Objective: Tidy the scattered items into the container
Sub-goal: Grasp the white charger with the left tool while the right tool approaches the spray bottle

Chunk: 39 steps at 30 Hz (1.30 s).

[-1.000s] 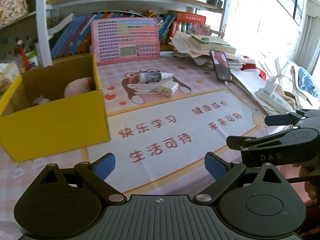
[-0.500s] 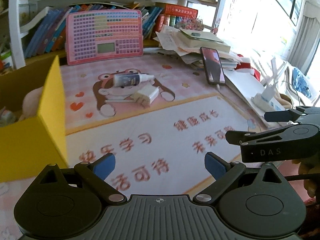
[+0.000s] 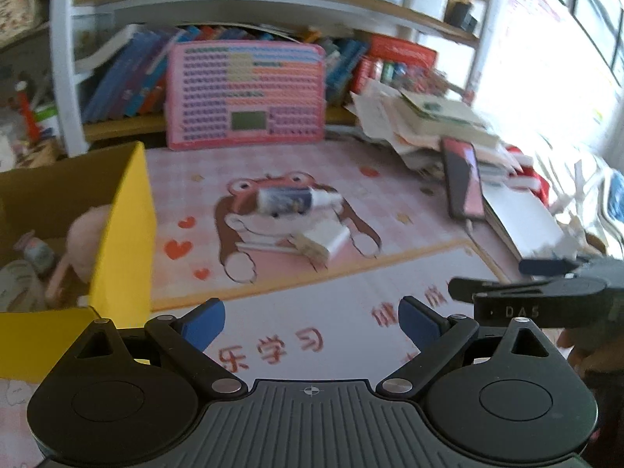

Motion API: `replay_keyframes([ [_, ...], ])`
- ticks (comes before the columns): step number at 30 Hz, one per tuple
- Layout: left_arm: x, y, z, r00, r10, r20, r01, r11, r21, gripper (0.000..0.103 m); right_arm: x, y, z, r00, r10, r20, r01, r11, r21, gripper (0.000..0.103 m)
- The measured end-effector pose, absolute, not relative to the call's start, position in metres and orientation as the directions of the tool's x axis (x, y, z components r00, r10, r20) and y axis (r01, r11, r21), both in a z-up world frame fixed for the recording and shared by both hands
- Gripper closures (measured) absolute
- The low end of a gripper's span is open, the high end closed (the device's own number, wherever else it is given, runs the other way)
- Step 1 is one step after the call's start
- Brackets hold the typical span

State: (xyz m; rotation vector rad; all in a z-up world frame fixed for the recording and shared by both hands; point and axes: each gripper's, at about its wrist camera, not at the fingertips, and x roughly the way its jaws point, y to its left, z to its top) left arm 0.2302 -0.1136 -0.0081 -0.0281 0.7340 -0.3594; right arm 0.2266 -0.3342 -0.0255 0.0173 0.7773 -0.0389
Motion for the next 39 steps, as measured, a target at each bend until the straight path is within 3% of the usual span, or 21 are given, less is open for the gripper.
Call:
replay_keyframes([
  [10, 0.263, -0.148, -0.027, 0.622, -0.252, -0.741, 0.301, 0.951, -0.071, 0.008, 0.266, -0.345, -0.027, 0.719, 0.045, -0.694, -0.006, 0.998, 0.059, 0.003],
  [22, 0.344, -0.198, -0.052, 0.636, -0.251, -0.729, 0.376, 0.927, 0.009, 0.012, 0.330, -0.353, -0.024, 0.715, 0.139, -0.685, -0.086, 0.990, 0.110, 0.005],
  [25, 0.363, -0.203, -0.060, 0.623, -0.255, -0.739, 0.372, 0.928, -0.007, 0.017, 0.348, -0.353, -0.027, 0.707, 0.149, -0.691, -0.098, 0.989, 0.113, 0.006],
  [29, 0.382, -0.211, -0.072, 0.583, -0.269, -0.767, 0.391, 0.920, -0.026, 0.034, 0.362, -0.355, -0.029, 0.712, 0.143, -0.687, -0.105, 0.990, 0.097, 0.006],
  [33, 0.392, -0.217, -0.082, 0.565, -0.285, -0.774, 0.421, 0.907, -0.026, 0.035, 0.375, -0.362, -0.036, 0.691, 0.143, -0.709, -0.084, 0.990, 0.117, 0.006],
  [35, 0.397, -0.220, -0.087, 0.554, -0.277, -0.785, 0.424, 0.906, -0.021, 0.035, 0.380, -0.363, -0.039, 0.686, 0.139, -0.714, -0.080, 0.990, 0.116, 0.013],
  [39, 0.403, -0.222, -0.096, 0.533, -0.233, -0.813, 0.394, 0.919, -0.005, 0.044, 0.387, -0.362, -0.043, 0.694, 0.107, -0.712, -0.059, 0.994, 0.092, 0.017],
])
